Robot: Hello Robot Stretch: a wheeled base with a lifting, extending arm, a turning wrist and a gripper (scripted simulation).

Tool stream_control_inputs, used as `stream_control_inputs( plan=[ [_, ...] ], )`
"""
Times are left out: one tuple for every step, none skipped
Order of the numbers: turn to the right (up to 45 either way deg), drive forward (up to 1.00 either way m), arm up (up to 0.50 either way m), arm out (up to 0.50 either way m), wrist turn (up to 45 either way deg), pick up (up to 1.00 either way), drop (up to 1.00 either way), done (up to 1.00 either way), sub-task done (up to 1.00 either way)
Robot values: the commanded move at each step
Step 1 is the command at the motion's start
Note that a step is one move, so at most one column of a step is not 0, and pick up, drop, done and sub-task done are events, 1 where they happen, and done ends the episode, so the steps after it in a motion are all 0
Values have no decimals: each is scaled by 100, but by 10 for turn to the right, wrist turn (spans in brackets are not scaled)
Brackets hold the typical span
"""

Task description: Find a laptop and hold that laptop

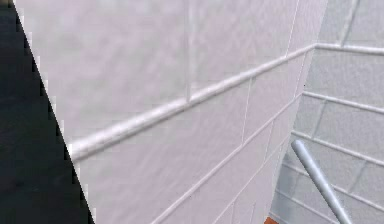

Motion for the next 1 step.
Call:
stream_control_inputs(
  plan=[
    [0,0,-30,0,0,0,0,0,0]
  ],
)
